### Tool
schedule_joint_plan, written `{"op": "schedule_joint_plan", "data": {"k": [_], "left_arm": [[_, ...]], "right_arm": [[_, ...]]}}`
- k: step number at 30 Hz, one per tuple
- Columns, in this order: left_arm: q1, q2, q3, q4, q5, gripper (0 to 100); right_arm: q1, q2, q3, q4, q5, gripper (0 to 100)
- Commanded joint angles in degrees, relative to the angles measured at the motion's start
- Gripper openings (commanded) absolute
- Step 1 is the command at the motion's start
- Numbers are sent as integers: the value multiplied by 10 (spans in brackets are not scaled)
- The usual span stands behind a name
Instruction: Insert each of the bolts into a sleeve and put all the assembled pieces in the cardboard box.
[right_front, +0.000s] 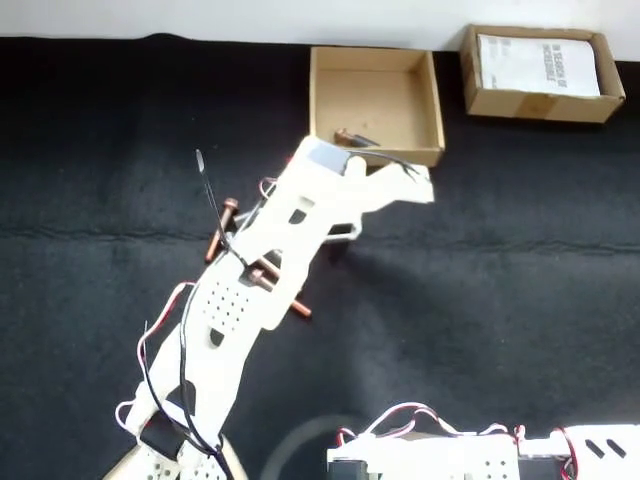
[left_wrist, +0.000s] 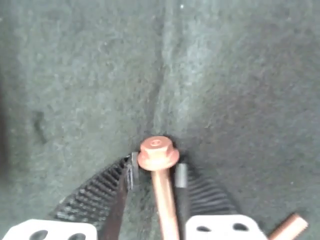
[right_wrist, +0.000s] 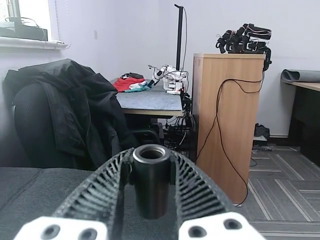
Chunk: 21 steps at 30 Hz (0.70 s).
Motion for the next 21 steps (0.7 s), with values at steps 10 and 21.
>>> {"op": "schedule_joint_plan", "data": {"k": [10, 21], "left_arm": [[1, -119, -119, 151, 122, 9], [46, -298, -119, 152, 281, 9]], "right_arm": [[-65, -15, 6, -7, 102, 9], [-264, -14, 81, -7, 150, 9]]}}
